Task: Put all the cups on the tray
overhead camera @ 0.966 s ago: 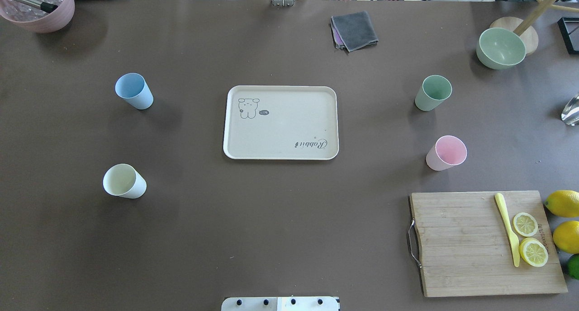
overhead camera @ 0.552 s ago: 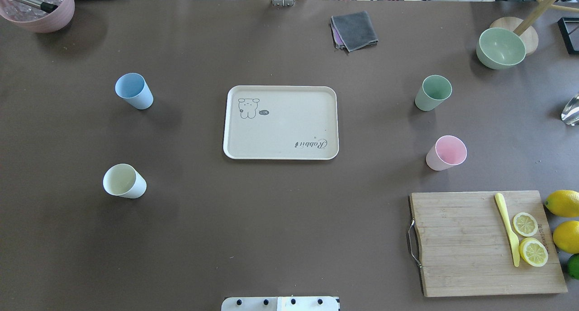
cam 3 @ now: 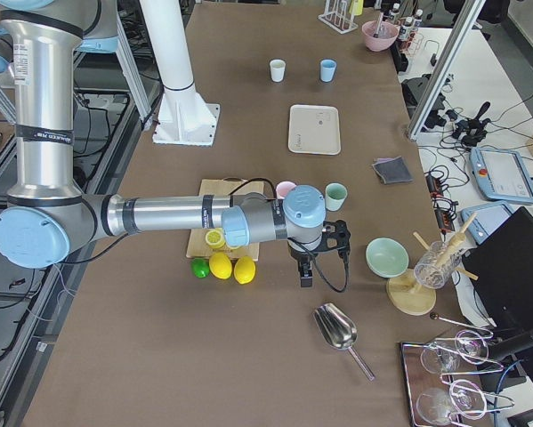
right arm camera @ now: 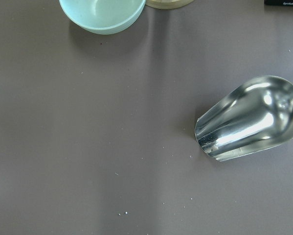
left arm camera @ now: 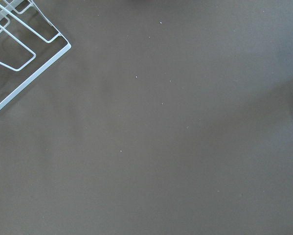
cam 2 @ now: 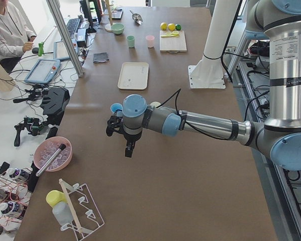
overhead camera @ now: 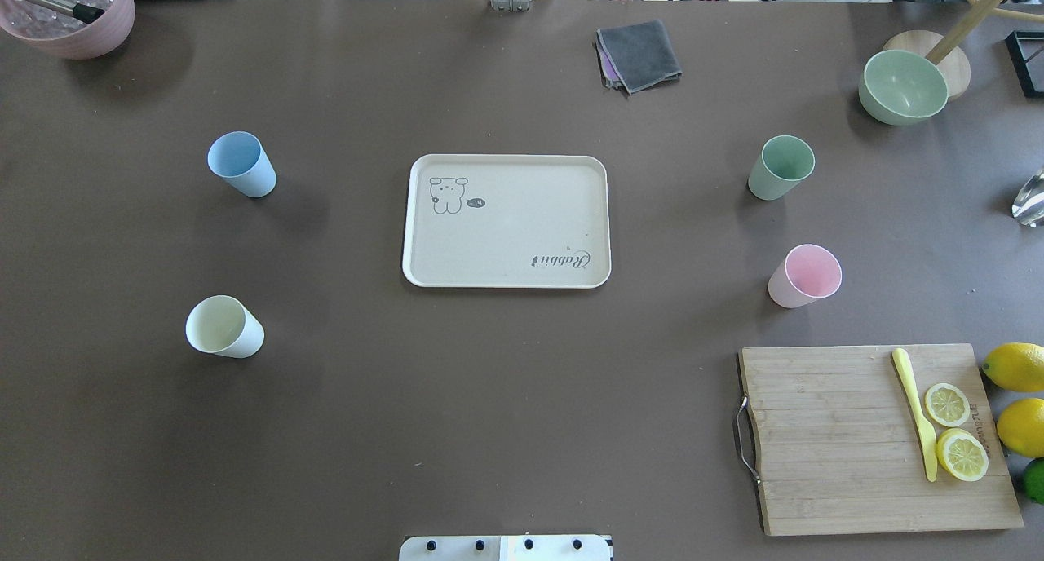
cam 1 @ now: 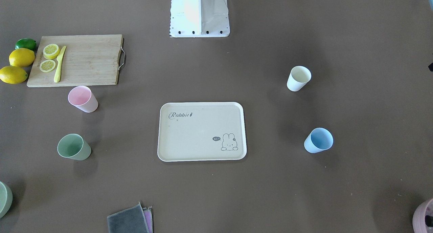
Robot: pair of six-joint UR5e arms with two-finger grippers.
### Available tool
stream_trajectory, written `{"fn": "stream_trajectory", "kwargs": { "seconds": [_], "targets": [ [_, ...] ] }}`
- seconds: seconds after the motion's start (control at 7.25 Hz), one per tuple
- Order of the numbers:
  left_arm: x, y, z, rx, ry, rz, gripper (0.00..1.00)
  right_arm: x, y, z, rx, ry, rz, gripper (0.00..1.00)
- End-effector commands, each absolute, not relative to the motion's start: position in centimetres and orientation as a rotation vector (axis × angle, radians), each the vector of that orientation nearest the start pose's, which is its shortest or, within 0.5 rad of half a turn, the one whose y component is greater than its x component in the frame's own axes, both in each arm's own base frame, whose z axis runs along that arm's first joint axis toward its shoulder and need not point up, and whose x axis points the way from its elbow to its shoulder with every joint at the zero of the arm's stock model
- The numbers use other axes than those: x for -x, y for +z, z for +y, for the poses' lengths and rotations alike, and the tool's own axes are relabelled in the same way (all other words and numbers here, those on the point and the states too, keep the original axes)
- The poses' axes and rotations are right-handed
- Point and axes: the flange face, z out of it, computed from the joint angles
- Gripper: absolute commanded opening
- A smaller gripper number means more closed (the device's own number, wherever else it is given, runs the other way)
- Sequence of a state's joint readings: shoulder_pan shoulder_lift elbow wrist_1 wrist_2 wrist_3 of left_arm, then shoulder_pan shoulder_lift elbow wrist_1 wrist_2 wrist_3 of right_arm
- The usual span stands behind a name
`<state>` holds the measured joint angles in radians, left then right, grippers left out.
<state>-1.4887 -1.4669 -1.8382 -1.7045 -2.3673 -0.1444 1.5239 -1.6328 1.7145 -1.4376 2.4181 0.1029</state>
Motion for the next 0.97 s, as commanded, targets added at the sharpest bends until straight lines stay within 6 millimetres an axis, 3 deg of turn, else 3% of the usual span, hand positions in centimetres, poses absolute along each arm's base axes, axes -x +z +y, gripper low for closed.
{"fn": "stream_trajectory", "kwargs": {
  "seconds": [0.0, 0.14, 0.28, 0.41, 0.69, 0.83],
  "targets": [
    [2.4, 55.4, -46.2, -0.199, 0.062, 0.819, 0.98, -2.7, 58.4, -48.0, -0.151, -0.065, -0.888, 1.0],
    [1.9, 54.7, -46.8, -0.208, 0.076, 0.821, 0.98, 0.1, 55.4, -48.0, -0.154, -0.102, -0.927, 1.0],
    [1.8, 54.7, -46.8, -0.208, 0.079, 0.821, 0.98, 4.3, 51.2, -47.4, -0.12, -0.068, -0.938, 1.0],
    [1.8, 54.7, -46.8, -0.209, 0.082, 0.823, 0.98, 8.9, 48.3, -47.4, -0.12, -0.05, -0.935, 1.0],
    [1.8, 54.6, -46.9, -0.22, 0.085, 0.822, 0.98, 17.4, 47.7, -45.7, -0.085, -0.035, -0.948, 1.0],
    [1.8, 54.6, -46.9, -0.222, 0.085, 0.821, 0.98, 19.5, 47.6, -45.2, -0.069, -0.07, -0.948, 1.0]
  ]
}}
